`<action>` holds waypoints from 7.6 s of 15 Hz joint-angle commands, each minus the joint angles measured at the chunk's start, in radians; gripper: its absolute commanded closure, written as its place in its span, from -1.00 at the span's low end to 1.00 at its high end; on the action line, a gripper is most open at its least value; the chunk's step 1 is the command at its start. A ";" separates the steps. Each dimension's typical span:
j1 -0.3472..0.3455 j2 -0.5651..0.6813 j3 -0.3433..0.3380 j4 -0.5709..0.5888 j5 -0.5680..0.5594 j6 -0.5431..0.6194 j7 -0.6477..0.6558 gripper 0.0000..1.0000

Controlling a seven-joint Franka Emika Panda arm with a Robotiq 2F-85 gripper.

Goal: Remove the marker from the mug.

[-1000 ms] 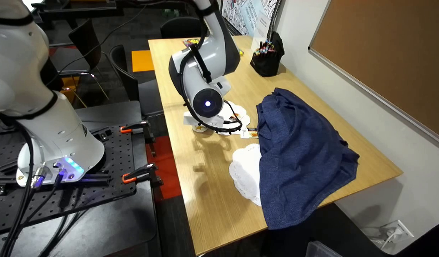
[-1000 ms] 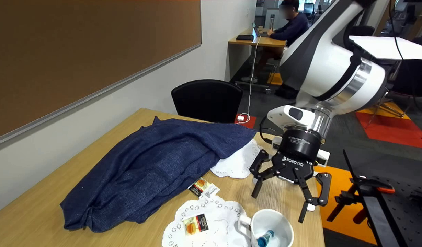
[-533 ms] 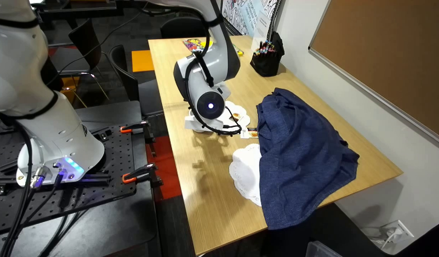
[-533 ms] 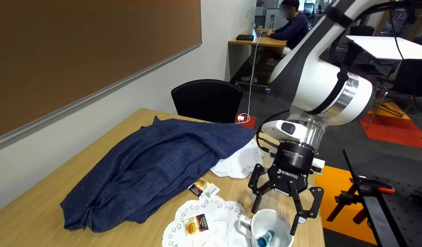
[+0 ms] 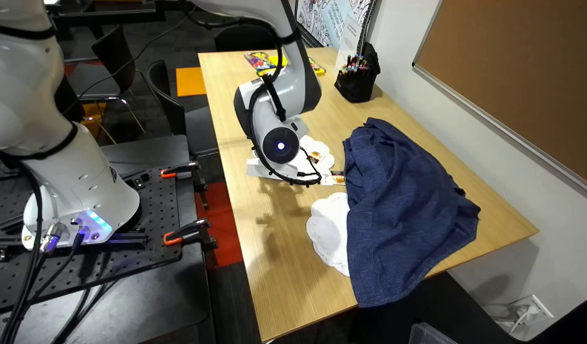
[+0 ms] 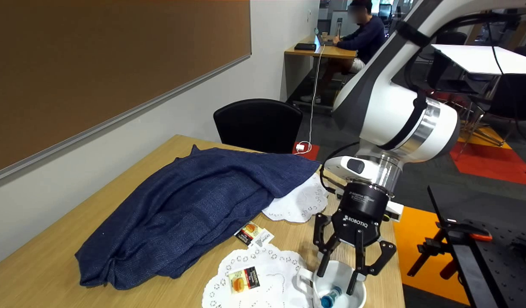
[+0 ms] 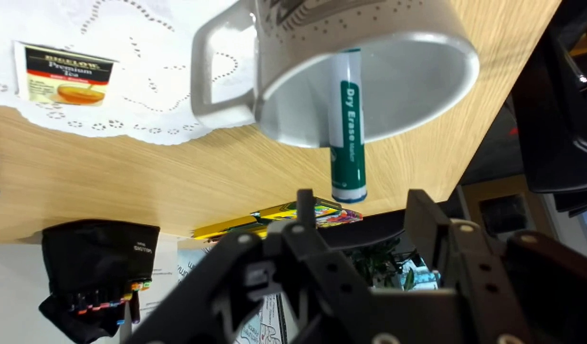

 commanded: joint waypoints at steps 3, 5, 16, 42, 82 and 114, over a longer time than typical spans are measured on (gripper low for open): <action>0.013 0.013 0.001 0.015 0.036 0.030 0.002 -0.06; 0.013 0.018 0.002 0.014 0.041 0.027 0.002 -0.04; 0.023 0.058 0.009 0.039 0.072 0.011 0.003 -0.06; 0.051 -0.179 0.022 -0.039 0.113 0.034 0.002 0.89; -0.052 -0.321 0.024 -0.101 0.225 0.384 0.412 0.54; 0.027 0.145 0.034 0.238 0.052 0.711 1.098 0.38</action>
